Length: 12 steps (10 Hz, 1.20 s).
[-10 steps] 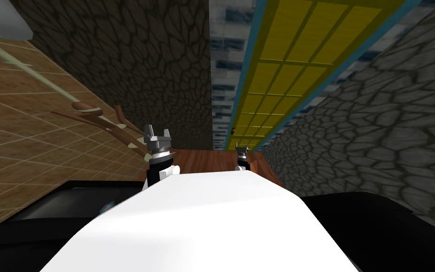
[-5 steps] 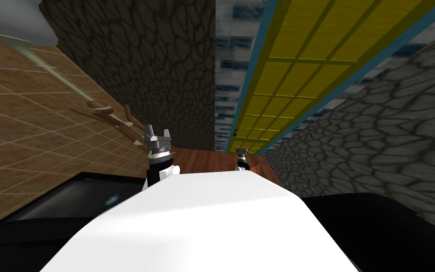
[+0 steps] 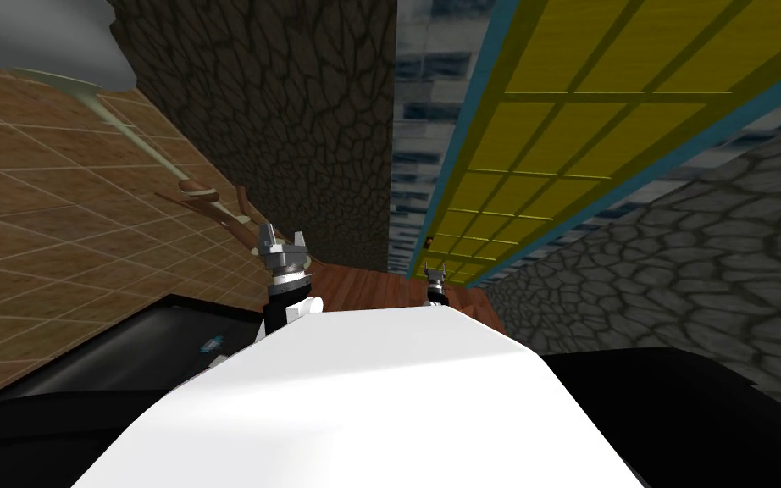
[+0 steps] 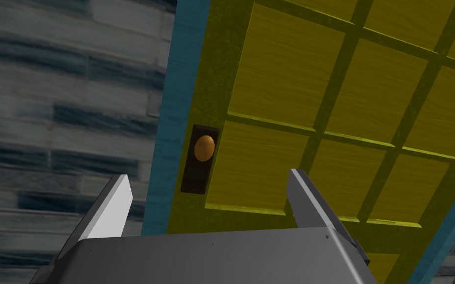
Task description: Pull the door open
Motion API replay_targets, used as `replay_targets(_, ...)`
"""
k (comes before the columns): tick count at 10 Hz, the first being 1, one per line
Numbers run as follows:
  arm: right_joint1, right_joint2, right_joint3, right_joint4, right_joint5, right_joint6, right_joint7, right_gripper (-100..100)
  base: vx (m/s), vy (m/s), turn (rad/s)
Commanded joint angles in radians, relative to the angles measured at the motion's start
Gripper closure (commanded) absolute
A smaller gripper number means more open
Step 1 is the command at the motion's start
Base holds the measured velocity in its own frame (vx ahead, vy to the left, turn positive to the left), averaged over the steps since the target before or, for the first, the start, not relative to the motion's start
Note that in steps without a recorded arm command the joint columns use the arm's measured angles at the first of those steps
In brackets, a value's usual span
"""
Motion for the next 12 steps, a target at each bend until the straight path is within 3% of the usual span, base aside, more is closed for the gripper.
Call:
replay_targets(1, -0.012, -0.006, 0.013, 0.045, -0.026, -0.017, -0.035, -100, 0.077, -0.066, 0.157)
replay_targets(8, -0.063, -0.046, 0.063, 0.238, -0.171, -0.072, -0.194, -100, 0.084, -0.087, 0.191)
replay_targets(12, -0.084, -0.062, 0.085, 0.319, -0.232, -0.096, -0.261, -100, 0.061, -0.086, 0.147)
